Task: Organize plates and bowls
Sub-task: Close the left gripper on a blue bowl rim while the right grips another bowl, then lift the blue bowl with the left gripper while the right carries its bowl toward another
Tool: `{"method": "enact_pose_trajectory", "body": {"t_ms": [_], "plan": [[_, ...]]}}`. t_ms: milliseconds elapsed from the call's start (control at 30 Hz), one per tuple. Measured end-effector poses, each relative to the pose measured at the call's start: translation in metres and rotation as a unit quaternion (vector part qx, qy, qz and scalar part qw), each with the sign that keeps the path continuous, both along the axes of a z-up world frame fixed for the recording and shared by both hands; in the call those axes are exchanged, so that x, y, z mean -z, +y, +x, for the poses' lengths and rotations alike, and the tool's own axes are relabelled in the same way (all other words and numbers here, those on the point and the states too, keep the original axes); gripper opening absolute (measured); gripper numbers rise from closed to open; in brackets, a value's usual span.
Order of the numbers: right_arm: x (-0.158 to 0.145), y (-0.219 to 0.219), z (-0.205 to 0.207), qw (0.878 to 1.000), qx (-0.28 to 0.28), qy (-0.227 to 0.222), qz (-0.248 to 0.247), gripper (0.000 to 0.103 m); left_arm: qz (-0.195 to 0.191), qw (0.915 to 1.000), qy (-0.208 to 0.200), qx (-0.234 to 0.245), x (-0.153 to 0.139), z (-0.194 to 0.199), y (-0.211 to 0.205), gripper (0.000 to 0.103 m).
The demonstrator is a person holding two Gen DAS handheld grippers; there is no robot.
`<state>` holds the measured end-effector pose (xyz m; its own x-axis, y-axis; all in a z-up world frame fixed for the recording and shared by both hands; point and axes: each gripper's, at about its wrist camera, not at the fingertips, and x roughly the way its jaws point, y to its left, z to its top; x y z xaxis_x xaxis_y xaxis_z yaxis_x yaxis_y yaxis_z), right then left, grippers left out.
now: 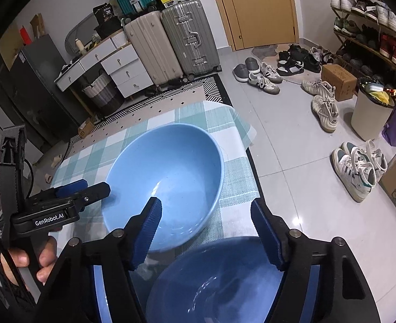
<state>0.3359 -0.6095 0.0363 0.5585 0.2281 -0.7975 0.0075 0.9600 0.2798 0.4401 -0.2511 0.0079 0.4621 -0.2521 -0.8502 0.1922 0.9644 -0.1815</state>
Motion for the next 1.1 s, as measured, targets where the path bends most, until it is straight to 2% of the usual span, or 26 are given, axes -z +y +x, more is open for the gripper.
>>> {"method": "enact_pose_trajectory", "body": {"t_ms": [67,200,267,300,333,400,467,567,600,733,1100], "plan": [[0.003,0.001,0.003,1.0,-0.001,0.003,0.001,0.07,0.001,1.0,0.002,0.004,0.002,0.002,-0.003,0.066],[0.009,0.004,0.009,1.0,-0.003,0.009,-0.003,0.061,-0.003,0.9999,0.009,0.009,0.007,0.006,-0.006,0.059],[0.01,0.004,0.01,1.0,-0.003,0.01,-0.002,0.059,-0.003,0.9998,0.011,0.015,0.009,0.008,-0.009,0.051],[0.011,0.004,0.01,1.0,-0.005,0.009,0.002,0.056,-0.003,0.9998,0.011,0.018,0.009,0.008,-0.01,0.049],[0.012,0.005,0.011,1.0,-0.008,0.01,0.006,0.048,-0.003,0.9997,0.012,0.02,0.01,0.007,-0.011,0.045],[0.014,0.006,0.012,1.0,-0.009,0.013,0.008,0.043,-0.004,0.9997,0.014,0.02,0.011,0.008,-0.013,0.038],[0.016,0.007,0.013,1.0,-0.01,0.013,0.015,0.037,-0.008,0.9995,0.017,0.025,0.012,0.008,-0.014,0.025],[0.017,0.008,0.013,1.0,-0.003,0.012,0.003,0.028,-0.014,0.9991,0.015,0.037,0.012,0.006,-0.018,0.014],[0.017,0.007,0.013,1.0,-0.002,0.014,0.001,0.023,-0.015,0.999,0.013,0.04,0.011,0.006,-0.02,0.011],[0.018,0.004,0.014,1.0,0.008,0.013,-0.006,0.013,-0.008,0.999,0.007,0.043,0.009,0.003,-0.024,0.01],[0.012,0.003,0.008,1.0,0.011,0.002,0.001,0.012,-0.01,0.999,-0.009,0.043,-0.004,-0.007,-0.023,0.01]]}}
